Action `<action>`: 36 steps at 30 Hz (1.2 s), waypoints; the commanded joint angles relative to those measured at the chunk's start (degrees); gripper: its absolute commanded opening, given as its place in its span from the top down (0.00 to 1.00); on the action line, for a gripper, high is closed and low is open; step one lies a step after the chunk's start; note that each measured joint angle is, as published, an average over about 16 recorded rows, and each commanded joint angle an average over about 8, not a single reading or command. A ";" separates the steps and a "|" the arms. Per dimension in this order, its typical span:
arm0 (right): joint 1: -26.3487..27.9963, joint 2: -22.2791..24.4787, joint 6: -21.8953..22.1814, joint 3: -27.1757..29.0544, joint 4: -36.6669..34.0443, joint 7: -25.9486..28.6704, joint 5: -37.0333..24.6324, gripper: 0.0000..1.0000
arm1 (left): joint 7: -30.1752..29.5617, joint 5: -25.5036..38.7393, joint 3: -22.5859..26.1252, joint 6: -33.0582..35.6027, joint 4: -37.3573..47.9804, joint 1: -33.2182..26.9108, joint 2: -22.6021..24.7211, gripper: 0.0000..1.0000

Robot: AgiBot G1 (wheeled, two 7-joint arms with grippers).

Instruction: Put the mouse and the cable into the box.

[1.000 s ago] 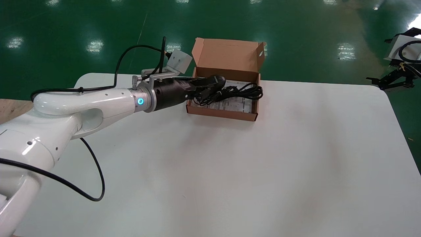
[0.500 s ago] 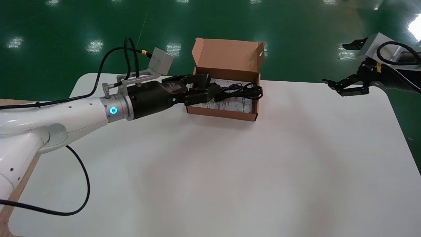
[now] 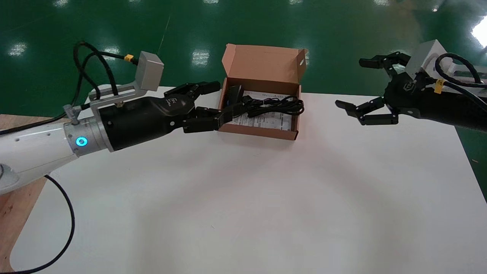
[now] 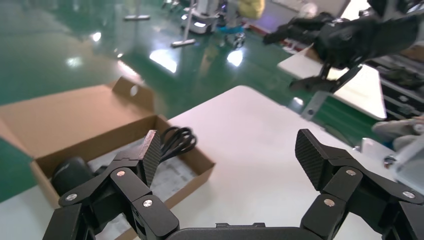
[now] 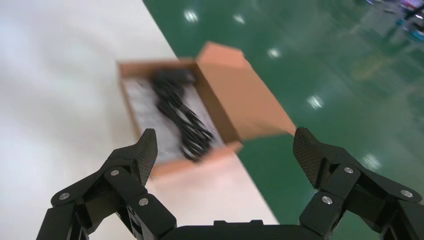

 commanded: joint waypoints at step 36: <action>-26.39 8.87 -16.25 14.88 37.75 27.17 21.91 0.00 | -2.67 -7.56 -16.53 21.86 -30.90 15.11 -21.49 0.00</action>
